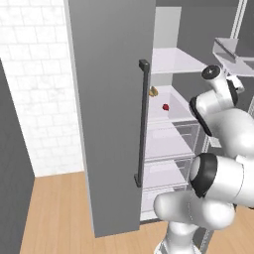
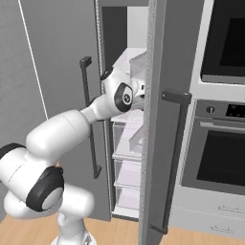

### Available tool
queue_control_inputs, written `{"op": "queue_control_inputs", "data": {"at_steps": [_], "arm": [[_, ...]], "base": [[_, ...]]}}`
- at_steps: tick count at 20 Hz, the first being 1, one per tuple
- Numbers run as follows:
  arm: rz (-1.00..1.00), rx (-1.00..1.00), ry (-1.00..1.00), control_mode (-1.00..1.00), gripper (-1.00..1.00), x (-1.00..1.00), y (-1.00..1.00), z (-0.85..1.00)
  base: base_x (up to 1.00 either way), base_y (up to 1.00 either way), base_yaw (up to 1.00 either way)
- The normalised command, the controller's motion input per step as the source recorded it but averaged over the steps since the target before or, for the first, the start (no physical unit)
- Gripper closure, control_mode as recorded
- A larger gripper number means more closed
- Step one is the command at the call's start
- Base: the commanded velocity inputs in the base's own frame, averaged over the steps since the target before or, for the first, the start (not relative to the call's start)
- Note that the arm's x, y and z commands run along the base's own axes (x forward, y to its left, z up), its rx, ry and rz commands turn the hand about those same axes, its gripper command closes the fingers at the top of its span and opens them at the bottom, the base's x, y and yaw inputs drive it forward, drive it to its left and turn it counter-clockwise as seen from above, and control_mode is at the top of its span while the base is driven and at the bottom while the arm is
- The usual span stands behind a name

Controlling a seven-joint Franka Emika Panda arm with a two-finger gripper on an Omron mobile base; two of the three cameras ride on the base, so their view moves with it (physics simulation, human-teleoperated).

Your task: Take the strawberry from the fridge and place it on top of the pancake, located on the dining counter.

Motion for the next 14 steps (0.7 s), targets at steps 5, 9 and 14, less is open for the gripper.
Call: {"op": "queue_control_inputs", "data": {"at_steps": [5, 9, 14], "arm": [[-0.18, 0.03, 0.0, -1.0, -1.0, 0.04, -0.63, 0.0], [-0.19, 0.07, 0.0, -1.0, -1.0, 0.05, -0.56, 0.0], [-0.17, 0.1, -0.01, -1.0, -1.0, 0.02, -0.61, -0.01]], "base": [[0.0, 0.0, 0.0], [0.0, 0.0, 0.0], [0.0, 0.0, 0.0]]}}
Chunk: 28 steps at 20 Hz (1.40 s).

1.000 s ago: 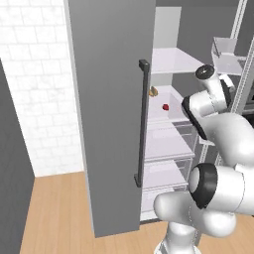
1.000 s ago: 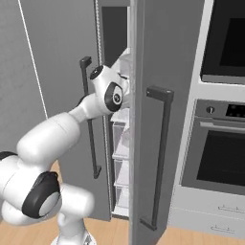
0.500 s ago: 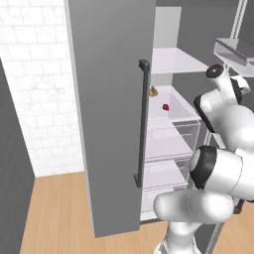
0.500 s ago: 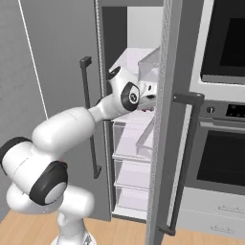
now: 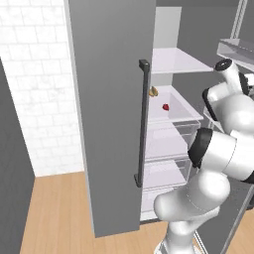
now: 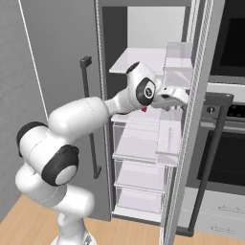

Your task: Take the strawberry from the fridge and place it on top of the pancake, located on the dining counter.

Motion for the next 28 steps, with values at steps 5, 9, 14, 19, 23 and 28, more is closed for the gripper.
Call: {"op": "queue_control_inputs", "data": {"at_steps": [5, 9, 14, 19, 23, 28], "arm": [[-0.01, 0.08, -0.05, -1.0, -1.0, -0.41, -0.18, 0.0], [0.0, 0.03, 0.0, -1.0, -1.0, -0.41, 0.49, 0.0], [0.0, 0.04, 0.0, -1.0, -1.0, -0.21, 0.94, 0.0], [0.0, 0.09, -0.03, -1.0, -1.0, -0.16, 0.98, -0.01], [0.03, 0.17, -0.06, -1.0, -1.0, -0.33, 0.84, 0.0], [0.09, 0.16, -0.01, -1.0, -1.0, -0.56, 0.73, 0.0]], "base": [[0.0, 0.0, 0.0], [0.0, 0.0, 0.0], [0.0, 0.0, 0.0], [0.0, 0.0, 0.0], [0.0, 0.0, 0.0], [0.0, 0.0, 0.0]]}}
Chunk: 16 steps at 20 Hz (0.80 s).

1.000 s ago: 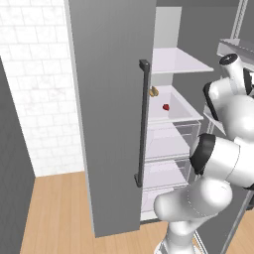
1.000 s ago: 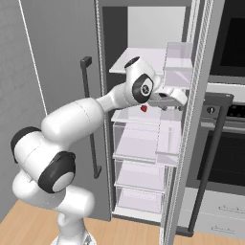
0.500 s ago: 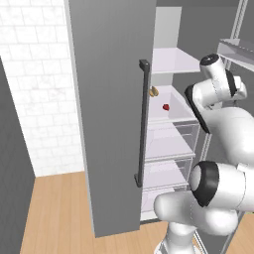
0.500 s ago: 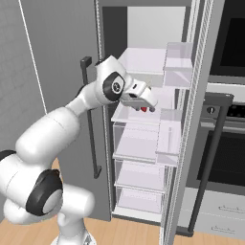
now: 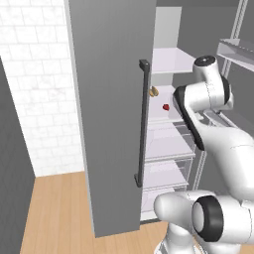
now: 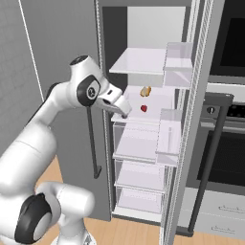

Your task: Take the strawberry from the fridge and place it on top of the pancake, located on the dining counter.

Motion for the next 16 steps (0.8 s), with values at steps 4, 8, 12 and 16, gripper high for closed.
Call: {"op": "queue_control_inputs", "data": {"at_steps": [4, 8, 12, 16], "arm": [[0.12, 0.08, 0.0, -1.0, -1.0, -0.68, 0.75, -0.02], [0.16, 0.04, 0.0, -1.0, -1.0, -0.52, 0.71, -0.19], [0.1, 0.01, 0.0, -1.0, -1.0, -0.03, 0.12, -0.22], [0.06, 0.01, -0.01, -1.0, -1.0, 0.0, 0.0, -0.19]], "base": [[0.0, 0.0, 0.0], [0.0, 0.0, 0.0], [0.0, 0.0, 0.0], [0.0, 0.0, 0.0]]}}
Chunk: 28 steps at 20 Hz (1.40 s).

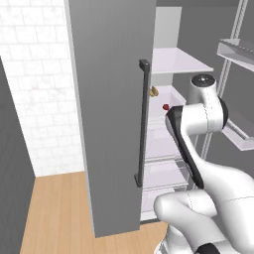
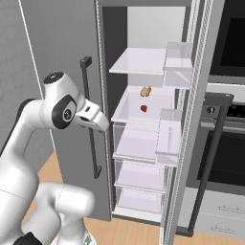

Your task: Take the strawberry from the fridge and place it on top of the pancake, located on the dining counter.

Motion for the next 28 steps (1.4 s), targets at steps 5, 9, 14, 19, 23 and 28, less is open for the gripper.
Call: {"op": "queue_control_inputs", "data": {"at_steps": [5, 9, 14, 19, 23, 28], "arm": [[0.05, 0.0, 0.0, -1.0, -1.0, 0.0, 0.0, -0.24], [0.06, 0.0, 0.01, -1.0, -1.0, 0.0, 0.09, -0.28], [0.02, 0.03, 0.0, -1.0, -1.0, 0.0, 0.06, -0.11], [0.0, 0.02, 0.0, -1.0, -1.0, 0.0, 0.03, -0.04], [0.0, 0.0, 0.0, -1.0, -1.0, 0.0, 0.1, 0.0], [-0.1, 0.03, 0.0, -1.0, -1.0, 0.07, -0.05, 0.0]], "base": [[0.0, 0.0, 0.0], [0.0, 0.0, 0.0], [0.0, 0.0, 0.0], [0.0, 0.0, 0.0], [0.0, 0.0, 0.0], [0.0, 0.0, 0.0]]}}
